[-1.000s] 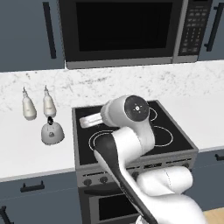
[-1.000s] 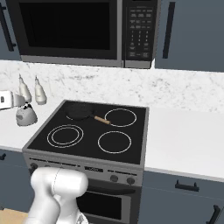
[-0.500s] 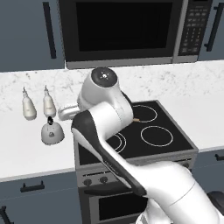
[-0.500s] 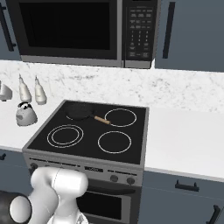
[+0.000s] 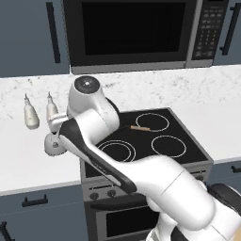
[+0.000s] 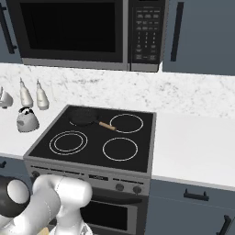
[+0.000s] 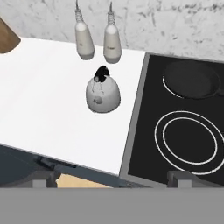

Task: Pick the kettle from the counter and place it on a stove burner. Then turn the burner on.

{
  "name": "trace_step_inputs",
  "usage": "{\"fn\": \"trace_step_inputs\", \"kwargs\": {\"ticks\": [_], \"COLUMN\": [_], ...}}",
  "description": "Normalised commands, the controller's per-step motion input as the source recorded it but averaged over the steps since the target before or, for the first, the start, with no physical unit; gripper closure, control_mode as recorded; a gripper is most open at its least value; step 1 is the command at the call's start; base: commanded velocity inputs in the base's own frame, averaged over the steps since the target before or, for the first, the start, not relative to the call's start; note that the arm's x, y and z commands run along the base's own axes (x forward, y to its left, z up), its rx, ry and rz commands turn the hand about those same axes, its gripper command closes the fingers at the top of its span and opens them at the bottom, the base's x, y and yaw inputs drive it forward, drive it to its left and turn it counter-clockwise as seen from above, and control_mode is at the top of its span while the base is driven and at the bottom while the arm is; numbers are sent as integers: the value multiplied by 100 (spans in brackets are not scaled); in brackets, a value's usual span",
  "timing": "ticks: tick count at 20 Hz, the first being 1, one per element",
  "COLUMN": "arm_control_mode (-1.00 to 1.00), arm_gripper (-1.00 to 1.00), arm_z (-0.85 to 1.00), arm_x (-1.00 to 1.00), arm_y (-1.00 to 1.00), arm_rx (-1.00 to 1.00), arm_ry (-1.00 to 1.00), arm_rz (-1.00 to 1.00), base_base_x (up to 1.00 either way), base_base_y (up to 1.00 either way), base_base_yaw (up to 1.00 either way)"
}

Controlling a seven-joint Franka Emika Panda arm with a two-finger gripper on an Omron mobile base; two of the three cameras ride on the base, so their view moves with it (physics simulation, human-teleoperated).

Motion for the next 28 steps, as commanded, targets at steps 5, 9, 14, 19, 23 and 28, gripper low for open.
{"fn": "trace_step_inputs", "kwargs": {"ticks": [5,9,14,19,23,28], "arm_control_mode": [-100,-100,-100,-100,-100,-100], "arm_gripper": [-100,-100,-100,-100,-100,-100], "arm_z": [-28,-35,-32,-13,-29,-41], "arm_x": [52,48,47,25,24,33], "arm_y": [30,13,2,18,18,22], "arm_rx": [-4,-5,0,0,0,0], "arm_ry": [7,11,11,2,0,0], "arm_rz": [-4,-10,-16,-8,-6,-4], "base_base_x": [0,0,0,0,0,0], "base_base_y": [0,0,0,0,0,0], "base_base_yaw": [0,0,0,0,0,0]}}
